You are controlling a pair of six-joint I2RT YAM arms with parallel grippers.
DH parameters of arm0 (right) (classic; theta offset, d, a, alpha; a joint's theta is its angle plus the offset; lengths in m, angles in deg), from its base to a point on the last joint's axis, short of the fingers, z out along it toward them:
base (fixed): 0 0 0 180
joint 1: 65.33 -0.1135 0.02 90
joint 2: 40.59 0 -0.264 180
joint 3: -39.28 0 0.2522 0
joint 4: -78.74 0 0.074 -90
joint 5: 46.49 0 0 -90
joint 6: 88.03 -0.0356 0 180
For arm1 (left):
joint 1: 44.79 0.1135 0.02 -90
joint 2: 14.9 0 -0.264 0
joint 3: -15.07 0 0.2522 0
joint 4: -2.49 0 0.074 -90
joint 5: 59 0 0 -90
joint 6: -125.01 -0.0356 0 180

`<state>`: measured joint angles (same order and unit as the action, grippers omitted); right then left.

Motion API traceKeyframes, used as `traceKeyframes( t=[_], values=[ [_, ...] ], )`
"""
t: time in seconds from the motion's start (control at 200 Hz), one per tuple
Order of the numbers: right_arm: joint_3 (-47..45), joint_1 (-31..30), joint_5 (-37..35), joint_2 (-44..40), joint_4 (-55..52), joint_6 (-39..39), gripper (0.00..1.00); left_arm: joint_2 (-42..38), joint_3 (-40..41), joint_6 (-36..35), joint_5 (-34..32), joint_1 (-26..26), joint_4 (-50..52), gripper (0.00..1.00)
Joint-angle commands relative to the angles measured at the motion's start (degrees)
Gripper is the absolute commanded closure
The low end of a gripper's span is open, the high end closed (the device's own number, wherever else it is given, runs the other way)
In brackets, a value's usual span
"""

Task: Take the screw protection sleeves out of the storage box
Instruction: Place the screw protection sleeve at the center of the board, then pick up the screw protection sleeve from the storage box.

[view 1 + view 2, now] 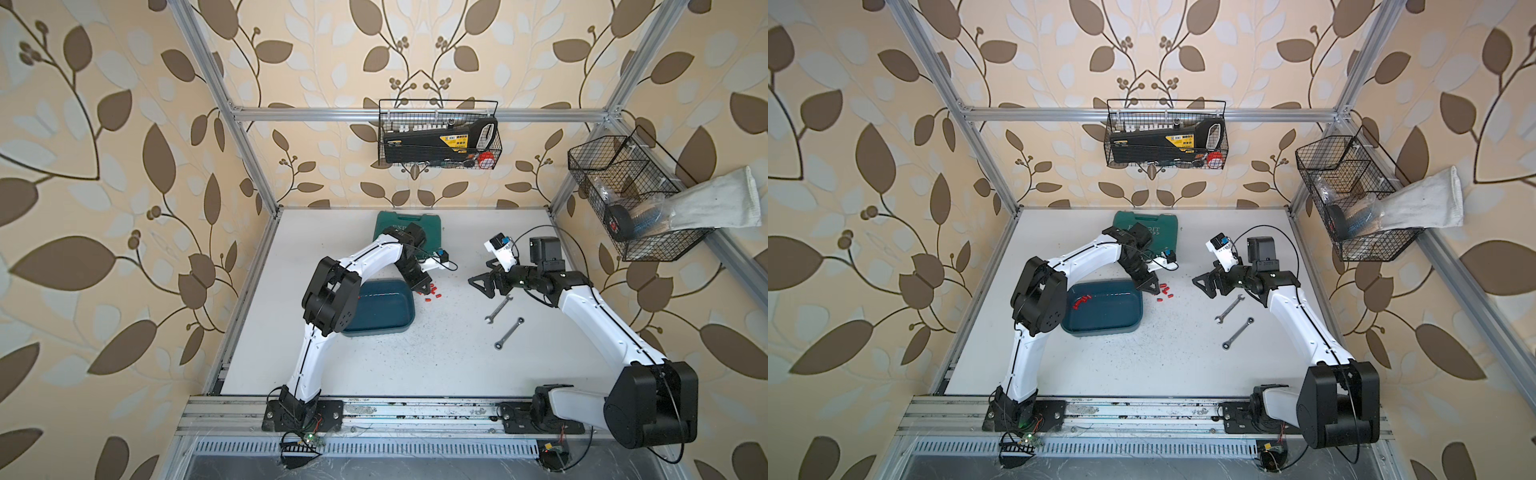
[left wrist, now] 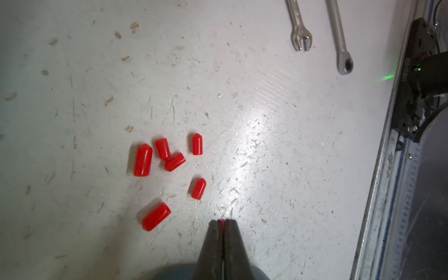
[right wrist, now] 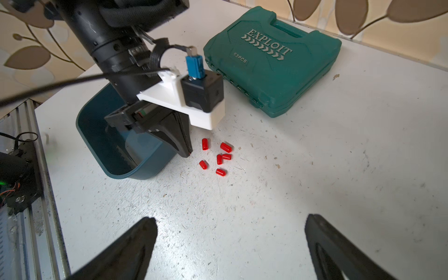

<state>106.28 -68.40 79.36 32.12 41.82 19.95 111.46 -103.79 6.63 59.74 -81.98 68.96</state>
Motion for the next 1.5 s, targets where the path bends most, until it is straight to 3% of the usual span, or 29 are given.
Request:
traceKeyframes(
  t=[0.0, 0.195, 0.405, 0.64, 0.84, 1.01, 1.245, 1.495],
  values=[
    [-0.52, 0.52, 2.02, -0.99, 0.13, -0.75, 0.01, 2.30, -4.02, 0.52, -2.43, -0.55, -0.19, 0.93],
    [-0.76, 1.63, 2.58, -1.34, 0.22, -0.84, 0.01, 6.20, -5.80, -0.40, -5.92, -0.95, -0.51, 0.84],
    [-0.76, 1.89, 2.75, -0.92, 0.41, -0.84, 0.01, 5.62, -5.75, 0.12, -5.49, -1.04, -0.67, 0.72],
    [-0.56, 1.86, 2.64, -0.80, 0.35, -0.67, 0.01, -0.34, -2.85, -0.60, -5.45, -0.79, -0.82, 0.63],
    [1.56, -0.04, 1.77, -0.37, -1.19, 0.62, 0.01, -10.20, 3.91, -3.94, -4.63, 1.39, 1.54, 0.55],
    [8.18, -7.85, -1.63, 3.49, -6.55, 4.75, 0.03, -20.64, 13.35, -5.52, -5.49, 8.37, 4.10, 0.50],
    [18.88, -23.04, -5.37, 13.93, -9.19, 2.32, 0.14, -32.93, 26.15, -1.11, -7.55, 23.44, 4.08, 0.41],
    [25.18, -37.09, -13.23, 25.04, -3.17, -4.02, 0.27, -33.88, 31.61, 6.55, -6.31, 36.60, 3.67, 0.36]
  ],
)
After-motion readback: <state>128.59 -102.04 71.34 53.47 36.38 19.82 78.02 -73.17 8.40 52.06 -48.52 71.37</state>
